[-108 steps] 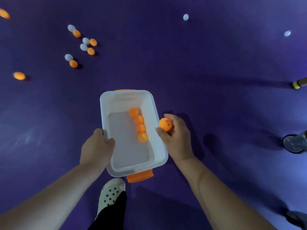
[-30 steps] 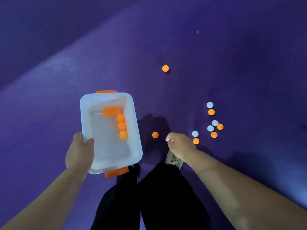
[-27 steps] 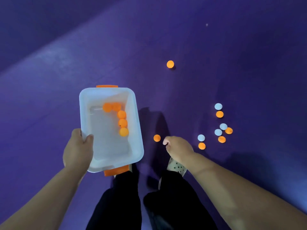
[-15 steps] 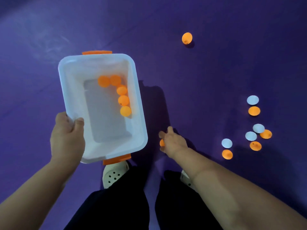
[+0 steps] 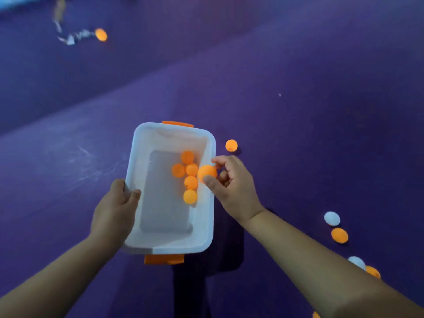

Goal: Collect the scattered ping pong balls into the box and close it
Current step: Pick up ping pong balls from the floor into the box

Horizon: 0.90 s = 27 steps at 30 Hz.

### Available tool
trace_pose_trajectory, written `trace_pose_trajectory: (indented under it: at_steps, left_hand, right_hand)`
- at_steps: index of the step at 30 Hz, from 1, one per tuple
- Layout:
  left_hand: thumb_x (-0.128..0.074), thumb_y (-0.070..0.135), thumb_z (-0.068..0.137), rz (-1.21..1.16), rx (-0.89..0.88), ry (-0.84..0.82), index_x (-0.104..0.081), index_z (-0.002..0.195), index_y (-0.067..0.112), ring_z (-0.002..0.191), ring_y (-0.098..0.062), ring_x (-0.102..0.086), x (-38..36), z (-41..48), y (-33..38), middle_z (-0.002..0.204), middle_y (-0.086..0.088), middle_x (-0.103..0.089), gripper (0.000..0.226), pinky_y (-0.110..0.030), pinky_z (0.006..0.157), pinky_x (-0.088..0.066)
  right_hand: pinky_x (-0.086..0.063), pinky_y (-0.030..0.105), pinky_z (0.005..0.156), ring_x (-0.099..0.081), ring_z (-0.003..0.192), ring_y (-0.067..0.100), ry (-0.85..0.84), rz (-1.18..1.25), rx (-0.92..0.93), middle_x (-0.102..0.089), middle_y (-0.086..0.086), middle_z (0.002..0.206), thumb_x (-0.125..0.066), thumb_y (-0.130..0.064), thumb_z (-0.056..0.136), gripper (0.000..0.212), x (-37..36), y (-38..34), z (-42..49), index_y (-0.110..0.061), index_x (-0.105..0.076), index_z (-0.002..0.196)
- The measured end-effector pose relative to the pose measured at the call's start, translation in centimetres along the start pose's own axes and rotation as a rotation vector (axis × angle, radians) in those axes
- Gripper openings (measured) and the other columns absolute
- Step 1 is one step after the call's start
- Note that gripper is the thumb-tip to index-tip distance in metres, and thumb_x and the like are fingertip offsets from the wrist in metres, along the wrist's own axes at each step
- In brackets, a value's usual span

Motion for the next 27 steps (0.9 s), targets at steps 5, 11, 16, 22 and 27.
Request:
trace_pose_trajectory:
  at_steps: [5, 11, 16, 22, 27]
  left_hand:
    - [-0.052, 0.024, 0.093, -0.009, -0.004, 0.031, -0.044, 0.083, 0.008, 0.07, -0.033, -0.048, 1.0, 1.3, 0.0, 0.068, -0.004, -0.051, 0.021, -0.038, 0.058, -0.031]
    - [-0.05, 0.024, 0.094, 0.004, 0.036, 0.082, -0.051, 0.1, 0.006, 0.075, -0.032, -0.05, 3.2, -0.3, -0.9, 0.078, -0.009, -0.056, 0.019, -0.037, 0.062, -0.034]
    - [-0.05, 0.026, 0.094, -0.002, 0.033, 0.078, -0.047, 0.092, 0.01, 0.065, -0.019, -0.047, 2.8, -0.2, -0.8, 0.074, -0.001, -0.054, 0.016, -0.034, 0.054, -0.03]
    - [-0.05, 0.026, 0.094, 0.052, -0.054, 0.023, -0.046, 0.088, 0.006, 0.06, -0.019, -0.045, 1.1, -0.3, 1.8, 0.07, -0.004, -0.052, 0.021, -0.032, 0.049, -0.027]
    - [-0.051, 0.025, 0.094, 0.146, -0.214, -0.106, -0.037, 0.076, 0.014, 0.06, -0.024, -0.04, -1.8, -0.7, 5.7, 0.064, 0.001, -0.044, 0.026, -0.036, 0.052, -0.022]
  right_hand:
    - [-0.048, 0.033, 0.079, -0.058, 0.093, 0.013, 0.252, -0.217, -0.082, -0.058, -0.003, 0.11, -0.051, -0.031, 0.094, 0.026, 1.5, 4.1, 7.6, -0.019, -0.06, 0.115]
    - [-0.037, 0.045, 0.104, -0.026, 0.138, 0.029, -0.309, -0.672, -0.216, -0.02, 0.011, 0.154, -0.047, -0.02, 0.097, 0.048, -1.9, 9.4, 12.2, -0.024, -0.038, 0.143]
    - [-0.044, 0.042, 0.091, -0.034, 0.124, 0.032, -0.343, -0.81, -0.181, -0.029, 0.015, 0.142, -0.046, 0.005, 0.088, 0.053, -2.4, 11.8, 10.4, -0.021, -0.047, 0.134]
    - [-0.056, 0.038, 0.076, -0.064, 0.082, 0.021, 0.101, 0.115, -0.35, -0.061, 0.01, 0.111, -0.061, -0.021, 0.088, 0.03, 1.9, 9.5, 7.1, -0.021, -0.055, 0.117]
    - [-0.053, 0.019, 0.069, -0.059, 0.078, 0.006, 0.063, 0.198, -0.038, -0.061, -0.012, 0.095, -0.071, -0.027, 0.081, 0.028, 5.5, 1.9, 3.5, -0.038, -0.055, 0.1]
Point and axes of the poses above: each hand's wrist, its own z-axis towards the middle knuckle, its own x-axis out of the back of the hand, y = z × x, the point moved 4 cm from there along z, towards the middle knuckle
